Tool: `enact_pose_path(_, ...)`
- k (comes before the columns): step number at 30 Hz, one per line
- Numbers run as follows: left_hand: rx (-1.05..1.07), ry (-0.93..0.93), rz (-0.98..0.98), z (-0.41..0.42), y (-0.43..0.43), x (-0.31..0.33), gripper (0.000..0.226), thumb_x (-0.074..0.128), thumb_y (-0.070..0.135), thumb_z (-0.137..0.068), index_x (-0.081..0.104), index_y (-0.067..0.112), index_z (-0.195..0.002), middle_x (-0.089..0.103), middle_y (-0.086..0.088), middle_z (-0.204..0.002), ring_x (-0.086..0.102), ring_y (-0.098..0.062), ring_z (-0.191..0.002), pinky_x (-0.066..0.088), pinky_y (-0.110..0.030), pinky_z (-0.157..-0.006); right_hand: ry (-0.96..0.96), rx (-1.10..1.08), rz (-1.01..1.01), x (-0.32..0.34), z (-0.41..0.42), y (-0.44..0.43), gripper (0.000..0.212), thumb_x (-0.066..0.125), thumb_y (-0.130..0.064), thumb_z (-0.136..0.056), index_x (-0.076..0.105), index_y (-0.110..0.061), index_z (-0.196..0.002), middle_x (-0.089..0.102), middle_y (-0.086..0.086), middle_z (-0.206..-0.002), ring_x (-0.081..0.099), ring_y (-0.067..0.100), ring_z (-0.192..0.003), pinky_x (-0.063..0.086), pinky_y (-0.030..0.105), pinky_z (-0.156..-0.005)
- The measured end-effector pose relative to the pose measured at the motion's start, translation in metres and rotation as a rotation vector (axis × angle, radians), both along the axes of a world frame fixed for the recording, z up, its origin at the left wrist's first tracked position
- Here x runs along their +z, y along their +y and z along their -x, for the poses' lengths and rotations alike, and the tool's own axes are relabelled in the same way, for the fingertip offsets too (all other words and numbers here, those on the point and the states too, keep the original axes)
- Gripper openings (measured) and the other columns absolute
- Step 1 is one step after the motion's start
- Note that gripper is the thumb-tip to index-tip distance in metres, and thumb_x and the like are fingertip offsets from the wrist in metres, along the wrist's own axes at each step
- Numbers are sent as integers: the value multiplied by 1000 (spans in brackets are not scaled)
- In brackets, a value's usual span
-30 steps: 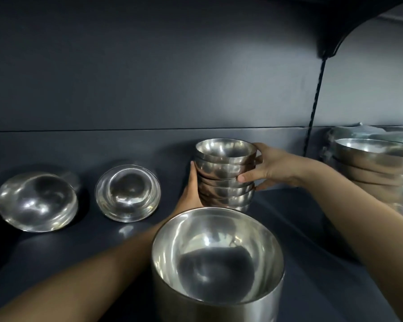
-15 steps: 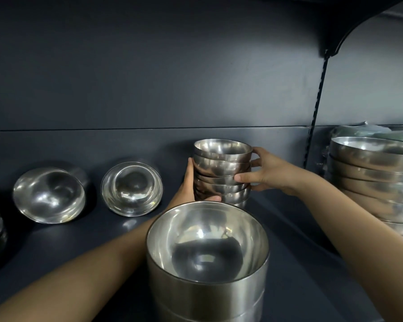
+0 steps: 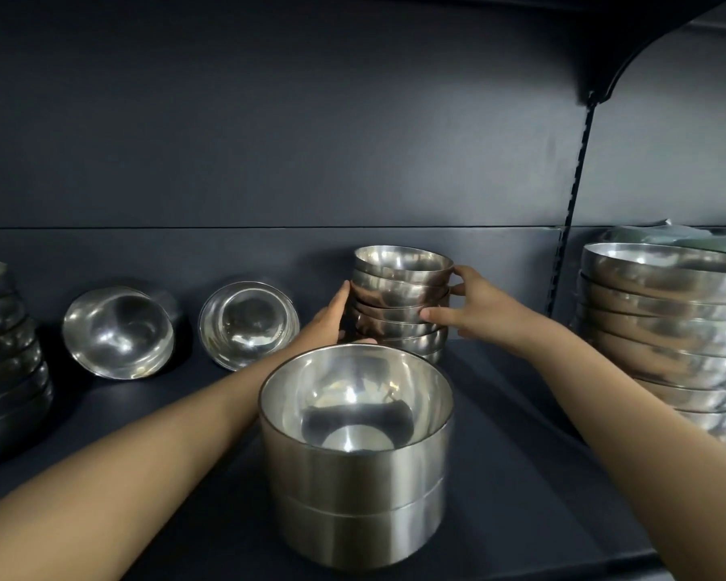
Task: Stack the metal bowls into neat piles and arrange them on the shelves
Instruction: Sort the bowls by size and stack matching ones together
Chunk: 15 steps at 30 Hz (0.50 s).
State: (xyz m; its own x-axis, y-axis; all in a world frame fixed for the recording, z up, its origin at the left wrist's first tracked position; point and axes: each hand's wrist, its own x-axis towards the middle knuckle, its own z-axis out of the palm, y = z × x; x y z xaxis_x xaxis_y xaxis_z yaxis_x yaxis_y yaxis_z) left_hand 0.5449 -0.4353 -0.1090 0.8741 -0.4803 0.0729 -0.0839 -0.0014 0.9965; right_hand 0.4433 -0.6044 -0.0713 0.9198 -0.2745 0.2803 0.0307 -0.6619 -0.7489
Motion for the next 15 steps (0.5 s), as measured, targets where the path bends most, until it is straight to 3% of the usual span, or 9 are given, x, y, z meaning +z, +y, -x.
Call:
enact_pose_path(3,51,-138,-236,1,17,5,42,38,31,-99,43,10,-135,41,-13,-143,43,-29,-129,39,-32,-104,7,-65,161,5,10,5,71,66,-24,-87,28,-9,-145,43,12,-143,49,25,-122,41,30,-93)
enact_pose_path(6,79,-264,-353,9,39,6,27,45,13,-96,57,9,-119,55,-14,-125,59,-23,-106,46,-25,-90,-2,-106,288,14,24,14,56,63,-27,-89,42,-9,-138,49,13,-139,51,27,-123,38,27,-93)
enact_pose_path(8,81,-375,-377,18,56,9,17,53,13,-93,62,7,-106,61,-8,-105,60,-13,-86,47,-11,-70,-3,-148,377,22,34,21,49,61,-30,-90,49,-8,-132,54,14,-135,53,28,-121,39,29,-92)
enact_pose_path(9,101,-482,-433,24,65,13,18,57,15,-91,62,6,-106,61,-4,-100,59,-11,-86,44,-9,-69,-6,-171,416,26,40,26,48,61,-31,-90,50,-7,-131,55,15,-133,53,29,-120,40,30,-91)
enact_pose_path(12,178,-739,-538,38,94,21,20,61,18,-89,65,7,-105,66,-1,-101,60,-13,-96,40,-16,-82,-17,-214,455,36,56,42,53,60,-36,-90,48,-6,-132,56,15,-132,53,29,-120,40,32,-93)
enact_pose_path(15,215,-821,-588,53,125,30,17,57,17,-90,66,10,-102,67,-1,-105,59,-13,-97,37,-17,-80,-34,-189,467,44,72,67,53,59,-37,-90,49,-9,-135,54,9,-135,51,25,-123,36,25,-88)
